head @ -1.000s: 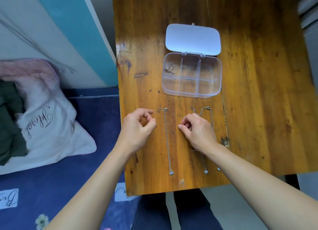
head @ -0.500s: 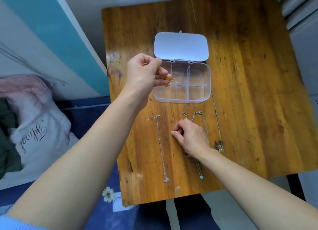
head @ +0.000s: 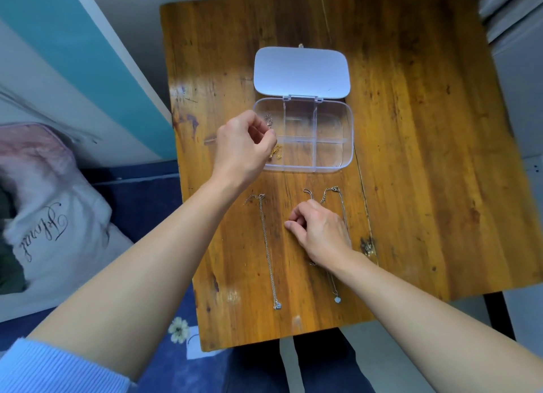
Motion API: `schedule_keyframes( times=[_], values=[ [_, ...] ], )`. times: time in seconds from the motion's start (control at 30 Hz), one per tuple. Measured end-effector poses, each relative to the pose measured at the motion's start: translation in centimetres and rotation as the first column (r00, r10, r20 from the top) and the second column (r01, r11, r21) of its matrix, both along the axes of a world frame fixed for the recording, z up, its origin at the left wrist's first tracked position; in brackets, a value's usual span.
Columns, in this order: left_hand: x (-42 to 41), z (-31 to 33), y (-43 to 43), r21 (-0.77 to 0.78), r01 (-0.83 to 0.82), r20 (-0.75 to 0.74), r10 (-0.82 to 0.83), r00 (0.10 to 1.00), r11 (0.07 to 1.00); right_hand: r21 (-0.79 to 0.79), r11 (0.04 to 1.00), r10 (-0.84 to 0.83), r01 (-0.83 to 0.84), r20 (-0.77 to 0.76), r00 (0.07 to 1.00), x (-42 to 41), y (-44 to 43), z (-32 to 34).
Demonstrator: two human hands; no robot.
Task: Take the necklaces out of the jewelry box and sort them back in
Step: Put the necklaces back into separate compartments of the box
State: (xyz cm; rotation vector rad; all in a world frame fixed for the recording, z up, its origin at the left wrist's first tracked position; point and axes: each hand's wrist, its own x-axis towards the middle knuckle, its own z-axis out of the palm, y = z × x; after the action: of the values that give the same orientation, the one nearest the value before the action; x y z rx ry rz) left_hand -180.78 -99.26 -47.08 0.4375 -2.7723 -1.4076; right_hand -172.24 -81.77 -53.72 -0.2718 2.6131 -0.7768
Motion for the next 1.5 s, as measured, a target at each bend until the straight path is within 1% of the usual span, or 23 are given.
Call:
schedule_keyframes(
  times=[0.1, 0.17, 0.3, 0.37, 0.43, 0.57, 0.67, 0.77, 0.83, 0.9, 0.97, 1.07, 1.17, 1.27, 1.33, 1.4, 1.5],
  values=[
    [2.0, -0.4, -1.3, -0.053, -0.077, -0.055, 0.074, 0.996, 0.996, 0.013, 1.0, 0.008, -0.008, -0.004, 1.0, 0.1, -0.1, 0.4],
    [4.3, -1.7, -2.4, -0.116, -0.087, -0.029, 0.084, 0.996, 0.989, 0.036, 0.999, 0.032, -0.031, -0.025, 0.999, 0.5, -0.4, 0.7],
    [9.9, -4.9, -4.2, -0.312, 0.04, 0.083, -0.014, 0.996, 0.949, 0.079, 0.99, 0.118, -0.115, -0.038, 0.992, 2.6, -1.2, 1.3],
    [11.9, -6.2, -4.5, -0.433, 0.123, 0.108, -0.084, 0.991, 0.893, 0.124, 0.98, 0.158, -0.155, -0.015, 0.987, 4.0, -2.0, 1.3],
    [13.1, -7.1, -4.6, -0.515, 0.184, 0.133, -0.133, 0.982, 0.837, 0.176, 0.966, 0.195, -0.189, -0.016, 0.981, 4.9, -2.7, 1.2],
    [13.6, -7.8, -4.7, -0.56, 0.216, 0.14, -0.165, 0.976, 0.8, 0.209, 0.951, 0.239, -0.226, -0.042, 0.97, 5.3, -3.5, 1.2],
    [13.5, -7.7, -4.6, -0.569, 0.216, 0.148, -0.16, 0.976, 0.793, 0.261, 0.933, 0.26, -0.246, -0.02, 0.965, 5.3, -3.5, 1.2],
    [13.5, -7.6, -4.6, -0.568, 0.226, 0.163, -0.161, 0.973, 0.792, 0.276, 0.928, 0.256, -0.25, 0.014, 0.966, 5.2, -3.3, 1.3],
    [13.4, -7.3, -4.6, -0.561, 0.229, 0.173, -0.158, 0.972, 0.795, 0.209, 0.951, 0.225, -0.228, 0.038, 0.974, 4.8, -2.7, 1.4],
    [13.1, -7.0, -4.5, -0.538, 0.21, 0.167, -0.14, 0.976, 0.816, 0.054, 0.986, 0.152, -0.156, 0.063, 0.986, 4.1, -1.7, 2.0],
    [12.4, -6.5, -4.2, -0.478, 0.157, 0.133, -0.105, 0.986, 0.864, -0.121, 0.992, 0.041, -0.031, 0.084, 0.996, 3.1, -0.8, 2.8],
    [10.2, -5.8, -3.1, -0.341, 0.064, 0.076, -0.04, 0.996, 0.938, -0.293, 0.946, -0.114, 0.136, 0.091, 0.989, 0.9, 0.2, 4.4],
    [7.5, -5.3, -1.4, -0.253, 0.027, 0.045, -0.016, 0.999, 0.967, -0.441, 0.868, -0.184, 0.23, 0.145, 0.972, -1.6, 0.7, 6.4],
    [5.2, -5.3, 0.1, -0.246, 0.029, 0.067, -0.013, 0.998, 0.969, -0.522, 0.821, -0.21, 0.23, 0.098, 0.973, -4.2, 1.2, 8.9],
    [4.4, -5.6, 0.5, -0.29, 0.036, 0.103, -0.007, 0.995, 0.956, -0.562, 0.799, -0.22, 0.215, 0.058, 0.974, -6.0, 1.5, 10.5],
    [4.3, -6.2, 0.7, -0.355, 0.061, 0.124, -0.017, 0.992, 0.933, -0.58, 0.791, -0.222, 0.196, 0.026, 0.975, -7.6, 1.6, 11.8],
    [4.6, -6.6, 0.9, -0.384, 0.066, 0.124, -0.02, 0.992, 0.921, -0.591, 0.788, -0.228, 0.174, -0.018, 0.973, -9.7, 1.6, 12.9]
  ],
)
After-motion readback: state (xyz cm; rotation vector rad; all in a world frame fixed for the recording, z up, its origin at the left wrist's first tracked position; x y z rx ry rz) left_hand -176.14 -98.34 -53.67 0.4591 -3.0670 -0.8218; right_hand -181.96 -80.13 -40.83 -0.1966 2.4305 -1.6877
